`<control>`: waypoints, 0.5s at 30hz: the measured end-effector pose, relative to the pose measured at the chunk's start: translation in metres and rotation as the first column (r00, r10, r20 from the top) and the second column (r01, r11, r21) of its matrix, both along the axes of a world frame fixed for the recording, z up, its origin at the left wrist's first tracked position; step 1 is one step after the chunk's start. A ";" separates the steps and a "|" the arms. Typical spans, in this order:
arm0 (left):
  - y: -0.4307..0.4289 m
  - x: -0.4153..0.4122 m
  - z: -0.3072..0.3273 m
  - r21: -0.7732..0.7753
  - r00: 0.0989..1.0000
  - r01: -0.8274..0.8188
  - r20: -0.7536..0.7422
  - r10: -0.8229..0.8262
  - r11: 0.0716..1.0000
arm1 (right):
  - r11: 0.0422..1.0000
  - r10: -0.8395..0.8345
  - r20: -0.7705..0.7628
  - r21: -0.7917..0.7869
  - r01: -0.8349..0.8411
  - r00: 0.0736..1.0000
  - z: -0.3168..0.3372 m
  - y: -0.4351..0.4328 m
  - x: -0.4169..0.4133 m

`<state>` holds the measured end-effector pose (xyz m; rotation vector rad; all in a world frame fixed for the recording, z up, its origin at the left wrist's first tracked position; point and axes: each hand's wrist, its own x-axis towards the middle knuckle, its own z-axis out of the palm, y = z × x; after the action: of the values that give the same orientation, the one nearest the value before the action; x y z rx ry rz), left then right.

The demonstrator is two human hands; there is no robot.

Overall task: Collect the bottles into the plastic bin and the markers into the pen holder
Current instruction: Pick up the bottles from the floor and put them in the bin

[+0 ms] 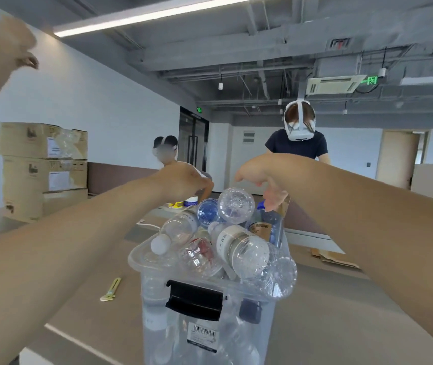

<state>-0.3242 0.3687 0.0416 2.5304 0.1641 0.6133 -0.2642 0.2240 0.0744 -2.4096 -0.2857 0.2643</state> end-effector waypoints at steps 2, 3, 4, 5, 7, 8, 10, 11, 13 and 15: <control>-0.004 0.003 0.007 -0.007 0.999 -0.015 0.035 0.015 1.000 | 0.999 -0.031 0.007 0.023 0.031 0.999 0.005 -0.010 0.000; -0.007 0.004 0.010 -0.022 0.998 -0.015 0.057 0.016 1.000 | 0.999 -0.043 0.036 0.027 0.042 0.998 0.007 -0.018 0.003; -0.012 0.006 0.014 -0.031 0.997 -0.007 0.080 0.010 0.999 | 0.998 -0.054 0.042 0.039 0.052 0.998 0.009 -0.027 0.002; -0.018 0.007 0.018 -0.033 0.995 -0.006 0.094 0.009 0.999 | 0.996 -0.076 0.067 0.052 0.072 0.995 0.010 -0.038 0.001; -0.038 0.011 0.025 -0.023 0.988 0.026 0.153 -0.022 0.999 | 0.991 -0.117 0.094 0.075 0.110 0.989 0.012 -0.068 -0.006; -0.051 0.013 0.029 -0.024 0.980 0.056 0.191 -0.050 0.998 | 0.990 -0.126 0.107 0.070 0.119 0.986 0.011 -0.086 -0.009; -0.084 0.016 0.035 -0.023 0.961 0.140 0.243 -0.130 0.990 | 0.984 -0.177 0.136 -0.011 0.180 0.975 0.008 -0.124 -0.014; -0.105 0.018 0.039 -0.015 0.950 0.192 0.254 -0.182 0.981 | 0.973 -0.218 0.151 -0.046 0.227 0.964 0.006 -0.144 -0.016; -0.154 0.021 0.045 0.005 0.919 0.305 0.261 -0.296 0.952 | 0.941 -0.306 0.172 -0.093 0.325 0.936 0.002 -0.192 -0.025; -0.210 0.023 0.047 0.000 0.879 0.417 0.256 -0.403 0.909 | 0.903 -0.411 0.172 -0.057 0.426 0.895 -0.007 -0.245 -0.039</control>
<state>-0.3011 0.1588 0.0888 2.3039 -0.4327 0.7305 -0.3029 -0.0215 0.0674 -2.5145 0.1869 -0.1123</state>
